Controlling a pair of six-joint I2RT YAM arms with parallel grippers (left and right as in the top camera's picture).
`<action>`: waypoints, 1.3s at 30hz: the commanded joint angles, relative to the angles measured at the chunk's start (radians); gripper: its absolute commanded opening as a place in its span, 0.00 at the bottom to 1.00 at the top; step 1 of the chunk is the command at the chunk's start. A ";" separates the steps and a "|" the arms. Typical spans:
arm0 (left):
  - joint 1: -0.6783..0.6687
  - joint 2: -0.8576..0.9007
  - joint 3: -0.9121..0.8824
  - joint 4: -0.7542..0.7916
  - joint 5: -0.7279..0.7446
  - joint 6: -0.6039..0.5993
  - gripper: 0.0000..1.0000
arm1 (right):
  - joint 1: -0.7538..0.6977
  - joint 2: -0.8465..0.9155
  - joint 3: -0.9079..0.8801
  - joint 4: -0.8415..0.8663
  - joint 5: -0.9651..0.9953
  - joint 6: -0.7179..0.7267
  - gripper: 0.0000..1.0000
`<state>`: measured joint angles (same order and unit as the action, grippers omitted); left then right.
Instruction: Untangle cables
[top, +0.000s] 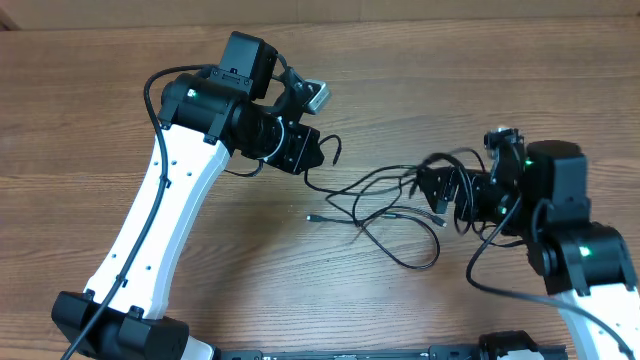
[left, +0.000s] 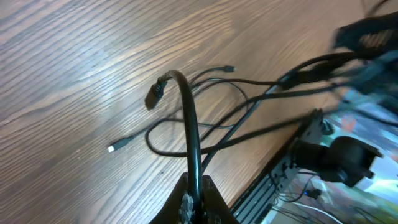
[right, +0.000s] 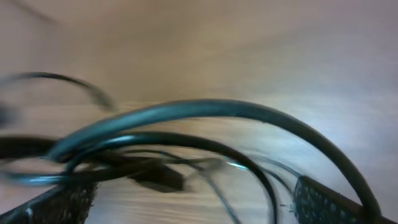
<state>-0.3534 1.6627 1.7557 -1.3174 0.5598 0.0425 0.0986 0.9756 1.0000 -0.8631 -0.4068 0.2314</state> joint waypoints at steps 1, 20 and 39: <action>-0.002 -0.014 -0.008 -0.003 -0.027 -0.017 0.04 | -0.002 -0.039 0.037 0.107 -0.268 -0.003 1.00; -0.014 -0.014 -0.021 0.009 -0.009 -0.026 0.83 | -0.003 0.051 0.036 -0.193 0.365 0.039 1.00; -0.194 -0.014 -0.021 0.164 0.105 -0.028 1.00 | -0.003 0.139 0.036 -0.406 0.624 0.483 1.00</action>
<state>-0.5247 1.6627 1.7412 -1.1740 0.6727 0.0170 0.0986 1.0943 1.0134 -1.2507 0.1493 0.6712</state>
